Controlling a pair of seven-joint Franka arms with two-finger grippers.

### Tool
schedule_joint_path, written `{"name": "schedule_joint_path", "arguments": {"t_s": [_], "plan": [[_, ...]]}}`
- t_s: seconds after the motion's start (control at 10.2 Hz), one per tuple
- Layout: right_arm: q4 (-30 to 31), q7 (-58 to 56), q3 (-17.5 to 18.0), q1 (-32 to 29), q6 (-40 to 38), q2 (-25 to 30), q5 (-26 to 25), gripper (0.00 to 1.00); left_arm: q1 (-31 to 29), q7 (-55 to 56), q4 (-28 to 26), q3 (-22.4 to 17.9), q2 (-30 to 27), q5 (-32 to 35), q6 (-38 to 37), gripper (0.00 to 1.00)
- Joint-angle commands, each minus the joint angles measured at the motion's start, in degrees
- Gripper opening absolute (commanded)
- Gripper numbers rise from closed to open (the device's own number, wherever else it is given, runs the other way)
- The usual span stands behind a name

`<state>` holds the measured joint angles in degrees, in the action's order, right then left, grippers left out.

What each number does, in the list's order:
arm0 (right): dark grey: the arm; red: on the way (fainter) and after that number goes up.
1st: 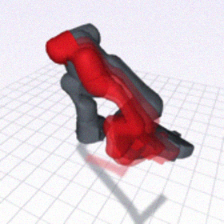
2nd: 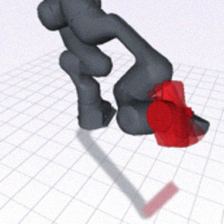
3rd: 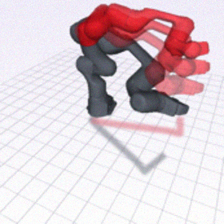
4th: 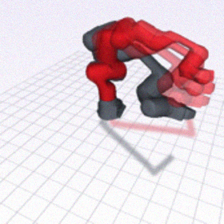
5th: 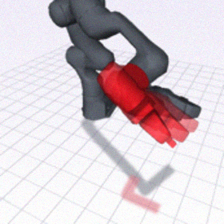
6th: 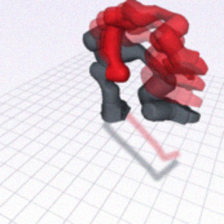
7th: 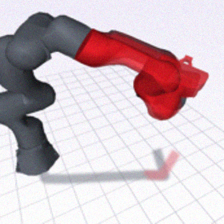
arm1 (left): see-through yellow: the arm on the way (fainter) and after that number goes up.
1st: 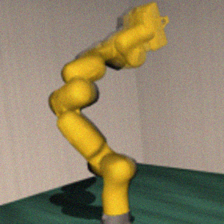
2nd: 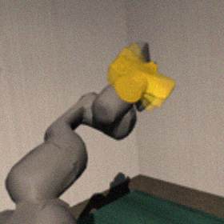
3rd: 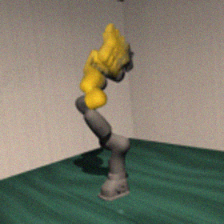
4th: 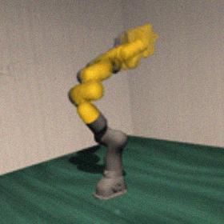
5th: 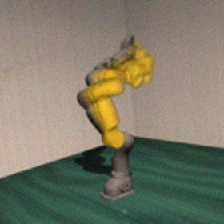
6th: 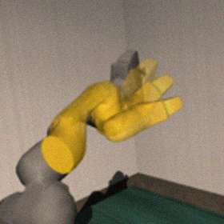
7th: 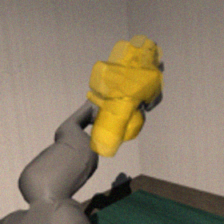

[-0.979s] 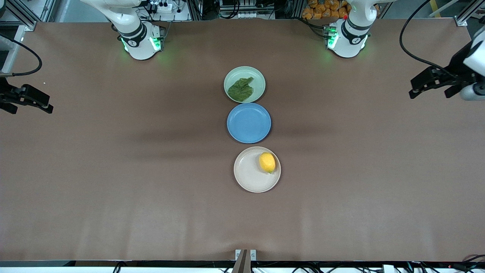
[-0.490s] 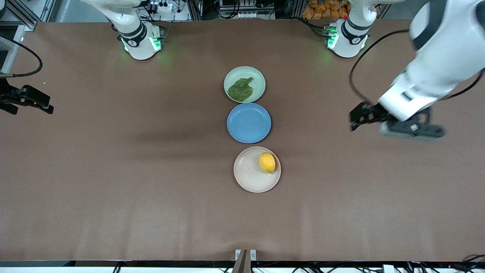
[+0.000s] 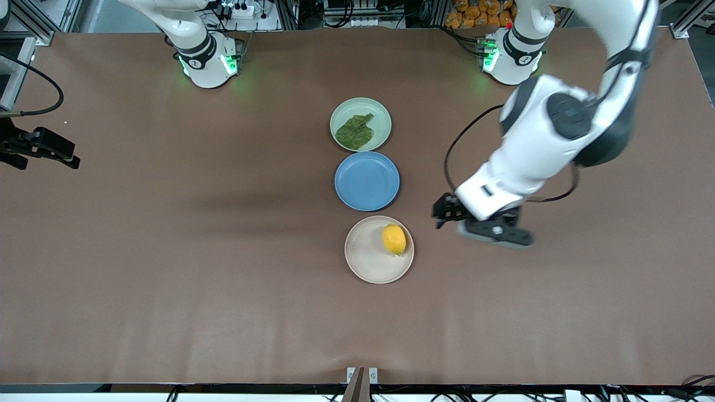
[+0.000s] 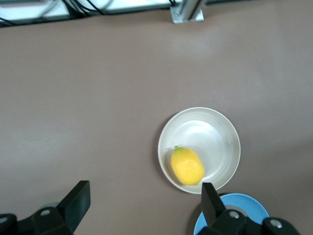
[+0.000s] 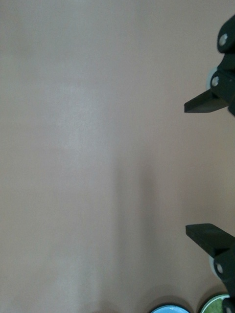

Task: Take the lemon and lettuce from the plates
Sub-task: 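Reach the left gripper down to the lemon on the beige plate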

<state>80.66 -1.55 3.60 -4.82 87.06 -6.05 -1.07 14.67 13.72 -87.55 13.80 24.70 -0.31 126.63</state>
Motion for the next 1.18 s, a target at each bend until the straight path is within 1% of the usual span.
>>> {"name": "schedule_joint_path", "arguments": {"t_s": [0.0, 0.1, 0.2, 0.39, 0.49, 0.78, 0.88, 0.98, 1.08], "plan": [[0.0, -0.1, 0.3, 0.0, 1.0, 0.1, -0.3, 1.0, 1.6, -0.1, 1.3, -0.4, 5.5, 3.3, 5.3, 1.0], [0.4, -0.1, 0.3, 0.0, 1.0, -0.5, -0.3, 1.0, 2.9, 0.5, 1.4, -0.4, 7.9, 4.8, 6.7, 1.0], [0.7, -0.1, 0.3, 0.2, 1.1, -0.5, -0.1, 1.0, 3.9, 0.9, 1.4, -0.7, 9.9, 4.8, 8.0, 1.0], [2.9, 1.5, 0.3, 2.1, 3.0, -0.5, 0.1, 1.0, 4.1, 3.1, 1.5, -0.7, 11.9, 4.6, 9.3, 1.0], [3.9, 4.5, 0.4, 3.5, 3.6, -0.5, 0.1, 1.0, 5.0, 6.5, 1.4, -0.7, 12.9, 4.5, 11.2, 1.0], [7.8, 13.4, 0.4, 8.6, 3.6, -0.5, 0.4, 1.0, 6.5, 15.9, 1.3, -0.6, 15.4, 4.4, 12.4, 1.0], [10.1, 15.2, 0.4, 10.0, 5.5, 0.2, 2.5, 1.0, 7.9, 17.7, 1.3, -0.7, 16.3, 4.5, 12.4, 1.0], [12.6, 17.4, 0.4, 10.7, 7.6, 1.3, 3.6, 1.0, 8.4, 18.5, 1.4, -0.9, 17.5, 4.6, 13.0, 1.0], [13.5, 20.1, 0.4, 13.3, 8.4, 1.5, 3.5, 1.0, 8.4, 18.7, 1.4, -0.9, 18.4, 4.7, 14.6, 1.0]]}}
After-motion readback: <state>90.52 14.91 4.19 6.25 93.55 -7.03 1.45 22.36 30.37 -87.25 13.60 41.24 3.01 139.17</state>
